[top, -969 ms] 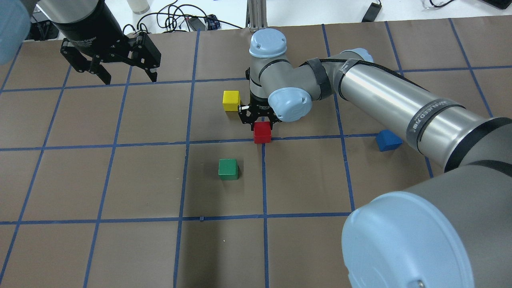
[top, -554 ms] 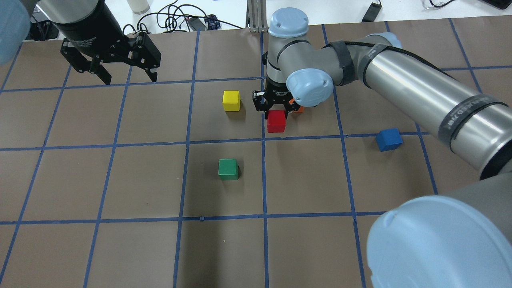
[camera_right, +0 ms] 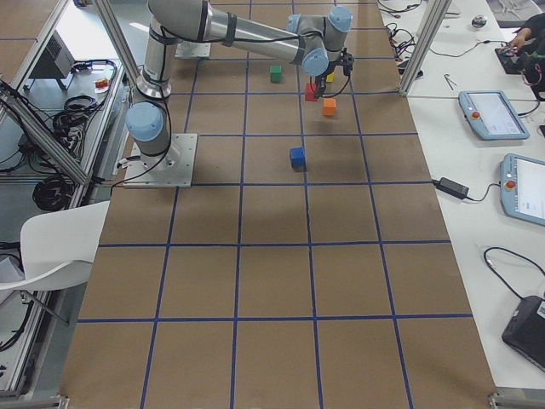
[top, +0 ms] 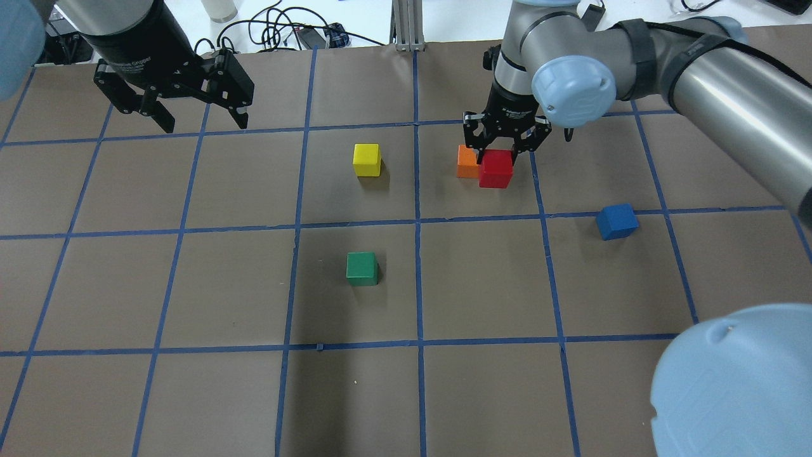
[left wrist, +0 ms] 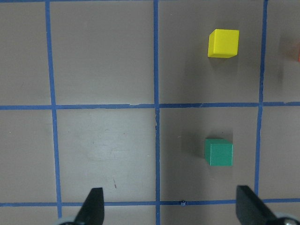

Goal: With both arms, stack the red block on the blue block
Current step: 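Lift the red cube with the right gripper toward the blue cube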

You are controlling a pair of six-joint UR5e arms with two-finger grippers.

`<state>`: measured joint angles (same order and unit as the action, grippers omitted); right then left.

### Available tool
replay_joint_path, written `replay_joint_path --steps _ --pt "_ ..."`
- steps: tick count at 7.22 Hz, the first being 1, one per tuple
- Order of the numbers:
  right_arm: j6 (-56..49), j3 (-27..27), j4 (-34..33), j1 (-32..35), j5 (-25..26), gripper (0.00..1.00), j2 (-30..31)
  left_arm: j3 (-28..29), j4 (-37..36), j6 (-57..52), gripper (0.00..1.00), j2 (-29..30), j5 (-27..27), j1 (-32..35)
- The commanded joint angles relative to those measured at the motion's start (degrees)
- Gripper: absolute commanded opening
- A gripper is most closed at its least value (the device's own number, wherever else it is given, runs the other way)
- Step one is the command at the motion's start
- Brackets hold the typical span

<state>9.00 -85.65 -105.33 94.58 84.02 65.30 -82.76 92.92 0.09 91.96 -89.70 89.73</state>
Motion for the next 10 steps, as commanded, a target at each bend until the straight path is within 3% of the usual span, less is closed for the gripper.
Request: replay_joint_path --steps 1,4,10 --pt "-7.10 -0.57 1.27 -5.17 0.53 0.00 1.23 -0.03 0.07 0.00 1.00 -0.11 -0.04 0.09" --pt "-16.79 -0.66 3.11 -11.42 1.14 0.00 1.24 -0.47 0.16 -0.26 1.00 -0.20 -0.04 0.00" --pt "-27.54 -1.97 3.64 -16.17 8.51 0.00 1.15 -0.38 0.07 -0.53 1.00 -0.02 0.05 0.09"
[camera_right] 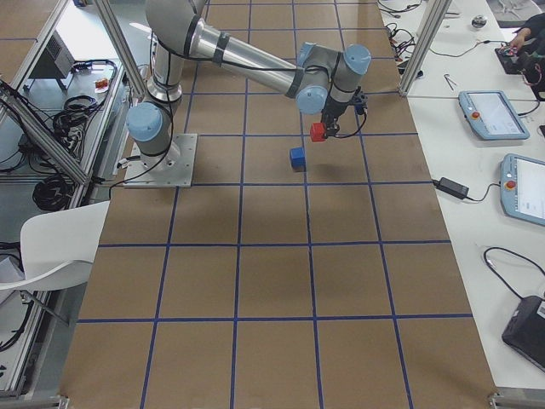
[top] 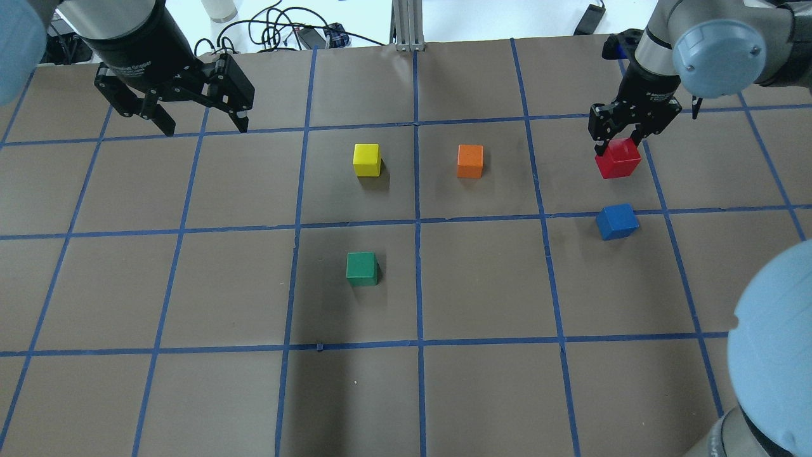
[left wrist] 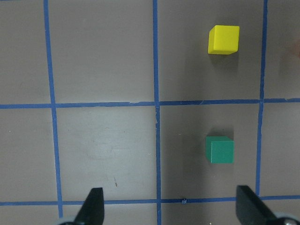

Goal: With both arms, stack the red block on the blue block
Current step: 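Lift the red cube with the right gripper toward the blue cube, then lower the red cube onto the blue cube with the right gripper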

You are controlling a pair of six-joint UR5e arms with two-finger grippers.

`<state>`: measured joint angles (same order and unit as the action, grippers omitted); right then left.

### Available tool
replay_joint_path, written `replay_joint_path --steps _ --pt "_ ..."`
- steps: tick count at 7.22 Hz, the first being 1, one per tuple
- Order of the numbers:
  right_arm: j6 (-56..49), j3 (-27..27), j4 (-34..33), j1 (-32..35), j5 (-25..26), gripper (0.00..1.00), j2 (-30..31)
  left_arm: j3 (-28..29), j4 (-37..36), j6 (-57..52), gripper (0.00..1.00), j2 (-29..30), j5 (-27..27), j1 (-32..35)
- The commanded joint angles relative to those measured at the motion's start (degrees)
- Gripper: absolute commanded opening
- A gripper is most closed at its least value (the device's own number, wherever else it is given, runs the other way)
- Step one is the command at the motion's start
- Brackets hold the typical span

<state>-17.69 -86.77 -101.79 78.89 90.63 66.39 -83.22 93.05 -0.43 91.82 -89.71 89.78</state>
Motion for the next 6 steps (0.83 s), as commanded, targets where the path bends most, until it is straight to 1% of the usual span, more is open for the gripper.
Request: replay_joint_path --steps 1,3,4,6 --pt "-0.86 -2.86 -0.16 -1.80 1.66 0.00 0.40 -0.02 0.12 -0.01 1.00 -0.14 -0.02 0.04" --pt "-1.83 -6.03 -0.78 -2.43 1.49 0.00 4.16 0.42 0.29 -0.01 1.00 0.12 0.15 -0.05" --pt "-1.83 -8.74 -0.96 -2.42 1.14 0.00 5.75 0.25 0.38 -0.01 1.00 -0.06 -0.02 -0.05" --pt "-1.83 -13.58 -6.73 -2.42 0.96 0.00 7.87 0.42 0.29 -0.01 1.00 0.20 0.15 -0.05"
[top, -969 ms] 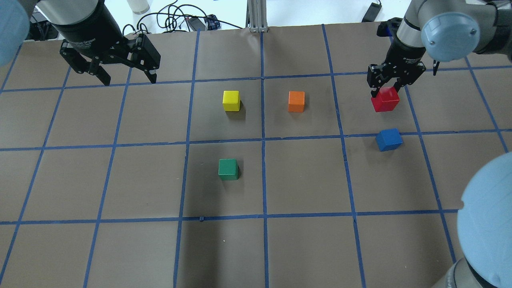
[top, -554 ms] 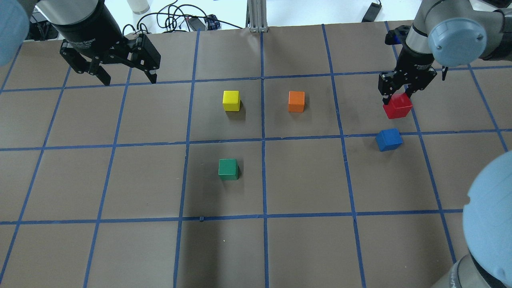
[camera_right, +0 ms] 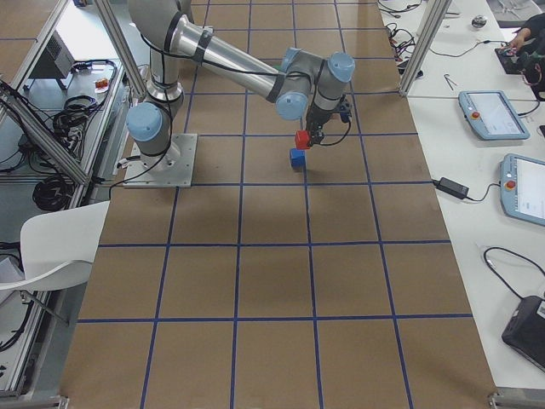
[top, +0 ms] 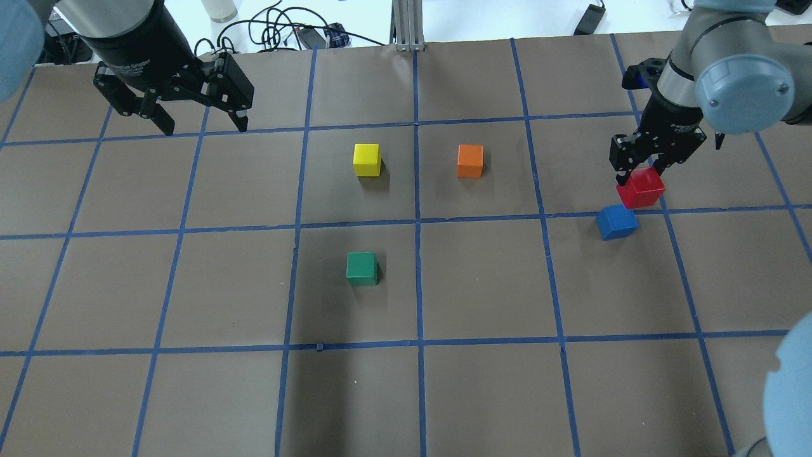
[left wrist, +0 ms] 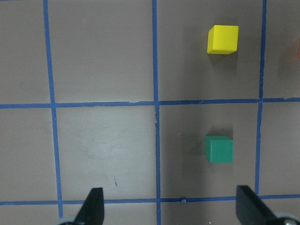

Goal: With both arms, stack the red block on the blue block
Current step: 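Lower the red cube onto the blue cube with the right gripper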

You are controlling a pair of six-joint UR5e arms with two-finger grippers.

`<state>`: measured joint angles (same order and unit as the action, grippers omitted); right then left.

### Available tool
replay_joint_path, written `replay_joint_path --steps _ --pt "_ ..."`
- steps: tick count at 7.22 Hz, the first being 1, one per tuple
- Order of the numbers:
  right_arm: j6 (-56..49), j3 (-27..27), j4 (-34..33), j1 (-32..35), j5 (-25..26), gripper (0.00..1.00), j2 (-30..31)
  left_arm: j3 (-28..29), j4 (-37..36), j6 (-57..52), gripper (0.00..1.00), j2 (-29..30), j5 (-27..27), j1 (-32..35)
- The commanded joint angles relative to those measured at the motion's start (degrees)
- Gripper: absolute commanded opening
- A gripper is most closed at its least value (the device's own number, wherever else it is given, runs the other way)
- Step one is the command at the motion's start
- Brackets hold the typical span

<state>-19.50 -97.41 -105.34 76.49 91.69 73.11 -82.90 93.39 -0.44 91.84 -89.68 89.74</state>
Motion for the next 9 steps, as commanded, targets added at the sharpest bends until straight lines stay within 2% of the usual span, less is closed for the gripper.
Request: replay_joint_path --steps 1,4,9 --pt "-0.89 -4.27 -7.39 -0.02 -0.10 0.00 1.16 0.46 -0.05 0.00 1.00 0.35 0.20 -0.09" --pt "-2.04 -4.80 -10.84 -0.02 -0.10 0.00 0.54 0.46 -0.05 0.00 1.00 -0.17 -0.06 -0.01" --pt "-2.12 -6.65 -10.94 -0.02 -0.19 0.00 0.37 0.55 -0.05 0.00 1.00 0.09 0.20 -0.10"
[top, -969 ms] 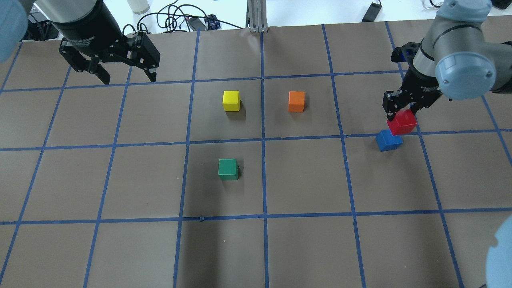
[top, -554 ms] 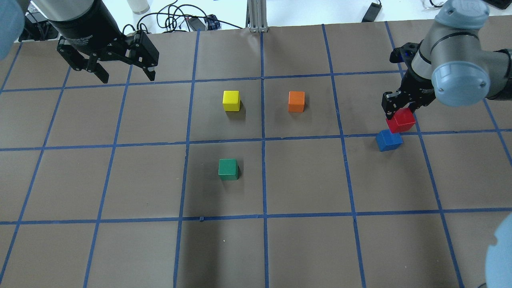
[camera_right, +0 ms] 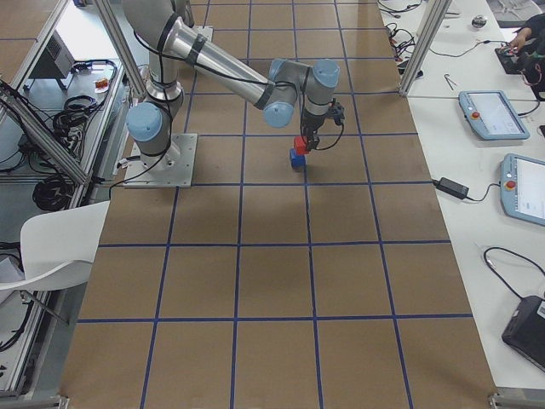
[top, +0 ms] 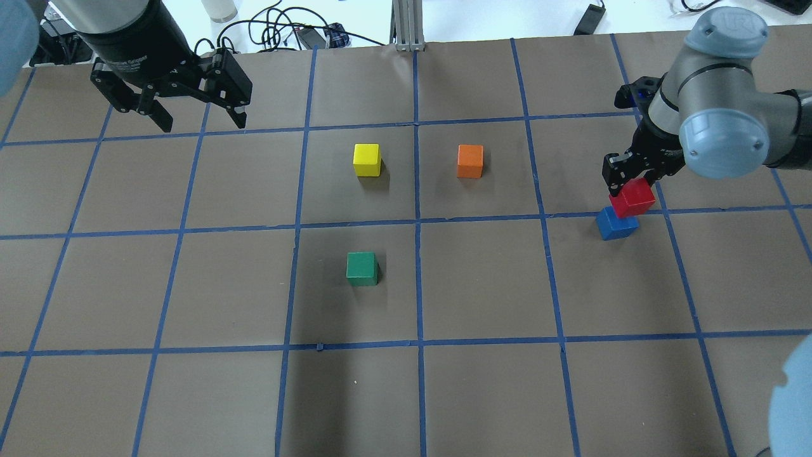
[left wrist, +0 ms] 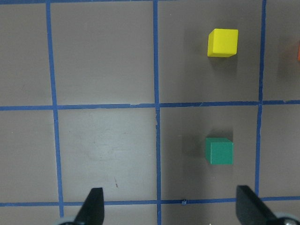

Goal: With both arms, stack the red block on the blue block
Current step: 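Lower the red cube onto the blue cube with the right gripper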

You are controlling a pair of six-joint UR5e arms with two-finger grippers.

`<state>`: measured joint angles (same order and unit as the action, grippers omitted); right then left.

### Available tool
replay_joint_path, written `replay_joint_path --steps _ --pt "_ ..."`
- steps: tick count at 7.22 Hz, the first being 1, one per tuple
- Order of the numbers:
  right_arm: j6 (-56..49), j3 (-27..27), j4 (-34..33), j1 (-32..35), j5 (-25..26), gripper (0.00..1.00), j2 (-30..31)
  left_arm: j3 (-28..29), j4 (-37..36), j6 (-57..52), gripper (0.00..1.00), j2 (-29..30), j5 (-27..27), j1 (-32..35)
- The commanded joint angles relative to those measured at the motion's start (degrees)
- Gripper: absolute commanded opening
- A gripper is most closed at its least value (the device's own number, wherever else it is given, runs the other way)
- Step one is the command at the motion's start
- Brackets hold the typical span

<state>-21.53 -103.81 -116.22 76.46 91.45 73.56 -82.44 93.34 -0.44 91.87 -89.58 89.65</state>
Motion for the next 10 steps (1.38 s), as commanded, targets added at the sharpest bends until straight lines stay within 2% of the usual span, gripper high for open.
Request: replay_joint_path --steps 1,3,5,7,8,9,10 --pt "-0.70 -0.77 -0.15 0.00 0.05 0.00 -0.09 0.00 0.00 0.00 1.00 0.06 0.11 -0.01" --pt "-0.88 -0.87 -0.23 0.00 0.05 0.00 -0.09 -0.09 0.00 0.00 1.00 -0.11 0.02 0.08" --pt "-0.97 -0.87 -0.24 0.00 0.14 0.18 -0.17 -0.18 0.00 0.00 1.00 -0.11 0.02 0.08" --pt "-0.88 -1.04 -0.32 0.00 0.22 0.50 -0.35 -0.26 -0.08 0.00 1.00 0.24 0.10 -0.01" --pt "-0.88 -1.48 -0.32 0.00 0.22 0.61 -0.35 0.08 -0.09 0.00 1.00 0.15 0.11 -0.01" --pt "-0.88 -1.66 -0.32 -0.09 0.22 0.62 -0.35 0.17 -0.09 0.00 1.00 0.24 0.11 -0.09" --pt "-0.88 -1.66 -0.32 -0.09 0.22 0.73 -0.35 0.17 0.00 0.00 1.00 -0.02 -0.16 -0.01"
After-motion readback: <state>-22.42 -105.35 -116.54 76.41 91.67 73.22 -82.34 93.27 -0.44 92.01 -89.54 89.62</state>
